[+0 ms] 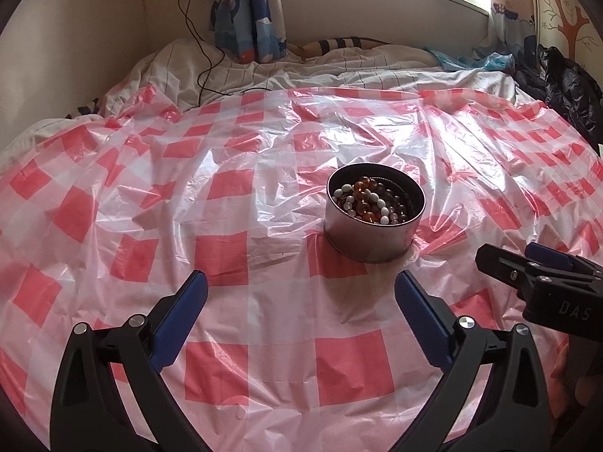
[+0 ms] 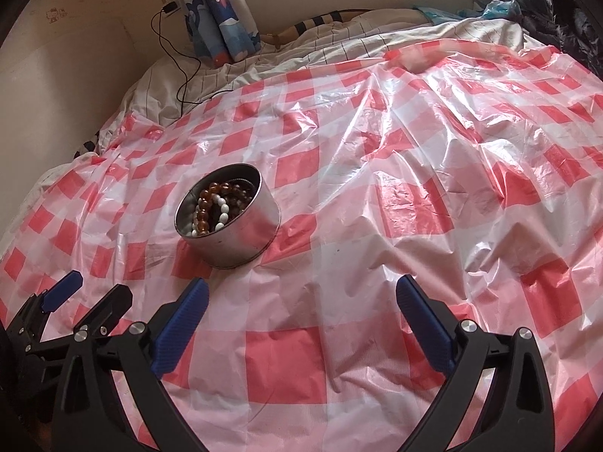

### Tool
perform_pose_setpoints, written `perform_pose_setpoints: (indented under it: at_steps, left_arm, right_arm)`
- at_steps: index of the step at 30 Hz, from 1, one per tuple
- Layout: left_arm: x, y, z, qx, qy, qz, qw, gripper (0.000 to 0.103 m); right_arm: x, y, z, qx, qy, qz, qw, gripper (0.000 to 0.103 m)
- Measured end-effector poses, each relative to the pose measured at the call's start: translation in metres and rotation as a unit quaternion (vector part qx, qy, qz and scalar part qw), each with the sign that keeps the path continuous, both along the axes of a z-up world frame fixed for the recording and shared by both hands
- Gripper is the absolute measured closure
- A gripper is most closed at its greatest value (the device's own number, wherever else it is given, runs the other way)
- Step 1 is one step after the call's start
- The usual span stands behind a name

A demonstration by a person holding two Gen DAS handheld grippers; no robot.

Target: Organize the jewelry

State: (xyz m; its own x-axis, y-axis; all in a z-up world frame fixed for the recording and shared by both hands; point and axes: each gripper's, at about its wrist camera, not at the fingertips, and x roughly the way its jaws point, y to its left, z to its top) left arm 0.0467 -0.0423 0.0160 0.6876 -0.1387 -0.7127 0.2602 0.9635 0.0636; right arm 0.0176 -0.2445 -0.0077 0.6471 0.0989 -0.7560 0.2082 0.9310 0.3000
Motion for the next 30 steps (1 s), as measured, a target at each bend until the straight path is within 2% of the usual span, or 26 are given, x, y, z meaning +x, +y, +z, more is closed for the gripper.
perform_pose_setpoints:
  at_steps: [7,10,14,26,30]
  left_arm:
    - [0.015,-0.010,-0.008,-0.014,0.019,-0.004,0.9997,0.008]
    - [0.021,-0.011,-0.011,-0.031,0.035,-0.007,0.9989,0.008]
    - [0.029,-0.007,-0.021,-0.057,0.067,-0.002,0.9961,0.008]
    - [0.029,-0.015,-0.024,-0.031,0.062,-0.009,0.9976,0.008]
    - [0.028,-0.019,-0.024,-0.002,0.054,-0.001,0.9985,0.008]
  right_arm:
    - [0.008,-0.007,-0.010,-0.007,0.019,-0.005,1.000,0.007]
    - [0.013,-0.014,-0.018,-0.013,0.041,-0.015,0.999,0.008]
    - [0.014,-0.028,-0.029,0.015,0.064,-0.035,0.997,0.007]
    - [0.013,-0.017,-0.024,-0.003,0.053,-0.019,0.998,0.007]
    - [0.015,-0.017,-0.025,-0.003,0.056,-0.017,0.998,0.007]
